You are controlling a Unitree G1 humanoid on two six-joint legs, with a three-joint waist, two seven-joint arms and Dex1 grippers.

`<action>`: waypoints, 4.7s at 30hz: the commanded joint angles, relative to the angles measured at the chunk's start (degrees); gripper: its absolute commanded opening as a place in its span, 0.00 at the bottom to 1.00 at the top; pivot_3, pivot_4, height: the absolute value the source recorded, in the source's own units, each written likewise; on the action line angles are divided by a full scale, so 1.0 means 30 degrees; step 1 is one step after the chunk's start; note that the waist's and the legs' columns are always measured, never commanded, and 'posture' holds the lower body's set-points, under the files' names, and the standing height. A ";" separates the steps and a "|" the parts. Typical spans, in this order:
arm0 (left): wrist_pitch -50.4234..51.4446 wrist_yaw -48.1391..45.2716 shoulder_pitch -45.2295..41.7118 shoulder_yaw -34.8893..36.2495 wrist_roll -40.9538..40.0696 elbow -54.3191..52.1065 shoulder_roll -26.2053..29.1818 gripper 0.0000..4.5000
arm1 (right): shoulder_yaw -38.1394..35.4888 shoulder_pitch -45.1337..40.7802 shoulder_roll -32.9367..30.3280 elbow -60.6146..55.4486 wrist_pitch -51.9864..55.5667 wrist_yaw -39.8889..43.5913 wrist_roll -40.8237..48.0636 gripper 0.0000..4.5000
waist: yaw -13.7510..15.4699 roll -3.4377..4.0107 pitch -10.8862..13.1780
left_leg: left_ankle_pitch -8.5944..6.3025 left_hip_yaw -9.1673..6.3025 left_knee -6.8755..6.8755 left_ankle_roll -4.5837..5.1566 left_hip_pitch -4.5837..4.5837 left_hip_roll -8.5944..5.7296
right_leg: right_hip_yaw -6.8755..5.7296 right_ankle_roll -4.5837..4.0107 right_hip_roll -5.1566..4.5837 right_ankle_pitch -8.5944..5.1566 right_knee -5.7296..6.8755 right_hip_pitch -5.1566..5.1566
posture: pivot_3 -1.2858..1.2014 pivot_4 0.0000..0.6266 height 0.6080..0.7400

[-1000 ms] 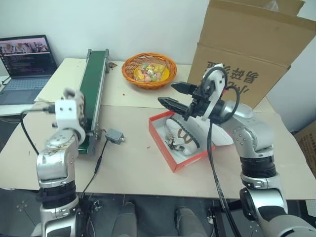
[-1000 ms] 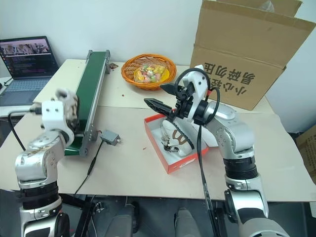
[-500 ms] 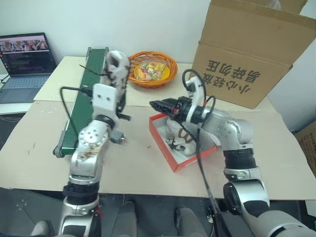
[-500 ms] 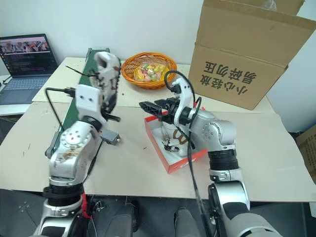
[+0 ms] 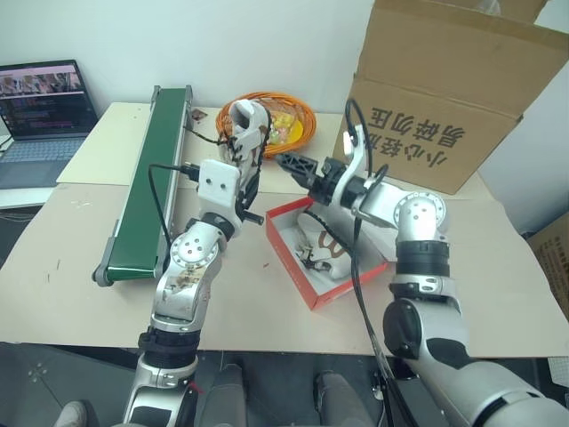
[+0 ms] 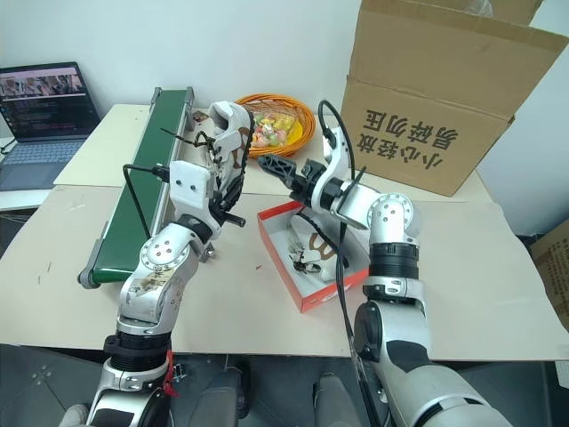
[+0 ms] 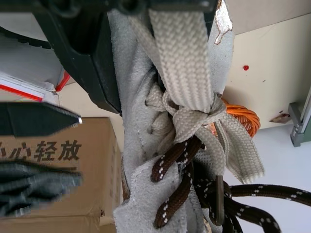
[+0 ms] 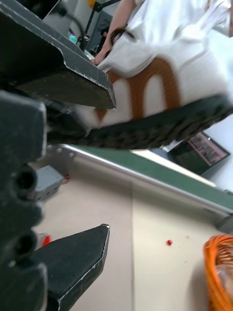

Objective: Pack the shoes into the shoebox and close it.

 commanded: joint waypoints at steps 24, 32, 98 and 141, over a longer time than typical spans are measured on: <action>-0.0951 -0.1143 -0.1162 -0.0067 -0.0913 0.0641 -0.1121 0.19 | 0.0118 -0.4773 0.4006 0.4502 -0.4694 0.0448 -0.0318 1.00 | -0.0361 0.0002 0.0001 | -0.0012 -0.0014 -0.0007 -0.0020 -0.0014 0.0001 | -0.0016 -0.0001 0.0000 0.0000 -0.0007 -0.0001 | 0.52 0.24 0.86; -0.0747 -0.1228 -0.0988 0.0073 -0.0914 0.0480 -0.0938 0.19 | 0.0271 -0.5080 0.3777 0.5148 -0.5351 0.0716 -0.0956 1.00 | -0.0403 0.0003 0.0002 | -0.0014 -0.0017 -0.0014 -0.0022 -0.0014 0.0001 | -0.0019 -0.0005 0.0000 -0.0002 -0.0011 -0.0004 | 0.52 0.24 0.86; -0.1958 -0.0545 0.0096 0.0526 0.0155 -0.0773 0.0626 0.82 | 0.0849 -0.6891 -0.3365 1.0222 -1.0545 0.2189 -0.6042 0.07 | -0.0561 0.0038 0.0029 | -0.0013 -0.0024 -0.0097 -0.0022 -0.0025 0.0000 | -0.0025 -0.0024 -0.0002 -0.0012 -0.0068 -0.0028 | 0.52 0.24 0.86; 0.2602 -1.1253 0.2620 0.4546 -0.7625 -0.3855 1.2578 0.82 | 0.8330 -0.3940 -0.8654 -0.2058 0.9697 0.5909 -0.4939 0.07 | -0.0441 0.0072 0.0063 | -0.0021 -0.0020 -0.0070 -0.0031 -0.0022 0.0010 | -0.0023 -0.0239 -0.0022 -0.0137 -0.0020 -0.0072 | 0.52 0.24 0.86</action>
